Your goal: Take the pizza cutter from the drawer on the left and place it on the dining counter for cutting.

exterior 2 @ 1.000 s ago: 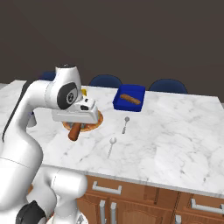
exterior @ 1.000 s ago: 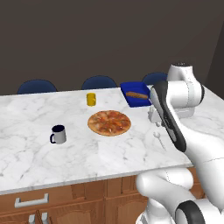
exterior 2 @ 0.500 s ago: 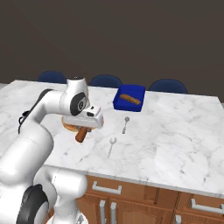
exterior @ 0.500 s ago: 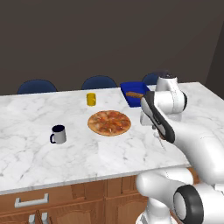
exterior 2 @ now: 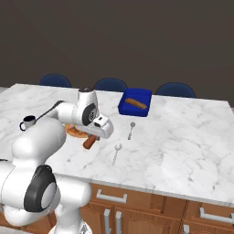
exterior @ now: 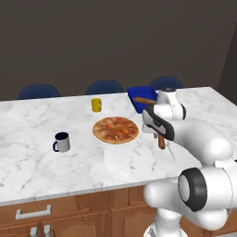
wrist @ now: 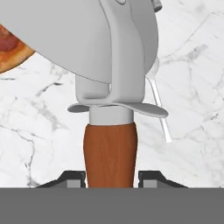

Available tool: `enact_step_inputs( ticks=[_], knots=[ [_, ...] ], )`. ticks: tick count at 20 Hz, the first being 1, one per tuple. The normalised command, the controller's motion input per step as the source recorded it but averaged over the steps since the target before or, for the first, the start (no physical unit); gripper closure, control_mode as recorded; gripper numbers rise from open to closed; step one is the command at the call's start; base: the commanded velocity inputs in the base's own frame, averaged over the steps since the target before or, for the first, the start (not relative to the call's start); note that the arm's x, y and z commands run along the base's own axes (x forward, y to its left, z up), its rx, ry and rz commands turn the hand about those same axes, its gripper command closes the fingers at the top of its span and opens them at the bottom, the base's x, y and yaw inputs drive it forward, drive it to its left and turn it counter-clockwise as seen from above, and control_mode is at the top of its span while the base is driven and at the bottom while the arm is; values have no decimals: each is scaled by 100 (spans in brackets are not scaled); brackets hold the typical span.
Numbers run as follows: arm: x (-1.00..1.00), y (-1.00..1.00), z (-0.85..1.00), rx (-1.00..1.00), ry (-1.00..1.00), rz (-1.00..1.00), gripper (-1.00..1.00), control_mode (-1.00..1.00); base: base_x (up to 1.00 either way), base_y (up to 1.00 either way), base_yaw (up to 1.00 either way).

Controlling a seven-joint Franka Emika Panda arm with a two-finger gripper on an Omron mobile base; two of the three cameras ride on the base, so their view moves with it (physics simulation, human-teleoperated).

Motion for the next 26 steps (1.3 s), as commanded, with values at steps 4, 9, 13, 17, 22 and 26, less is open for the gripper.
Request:
enact_step_inputs(
  ticks=[4,9,13,17,22,26],
  knots=[
    [45,0,-36,2,0,-14,100,-100,0,0,0],
    [36,-10,-46,3,0,-8,100,-100,0,0,0],
    [27,-3,-38,0,0,-8,100,-100,0,0,0],
    [20,-1,-30,0,0,-8,100,-100,0,0,0],
    [24,0,-12,0,0,-6,100,-100,0,0,0],
    [23,0,-12,0,0,-5,100,-100,0,0,0]
  ],
)
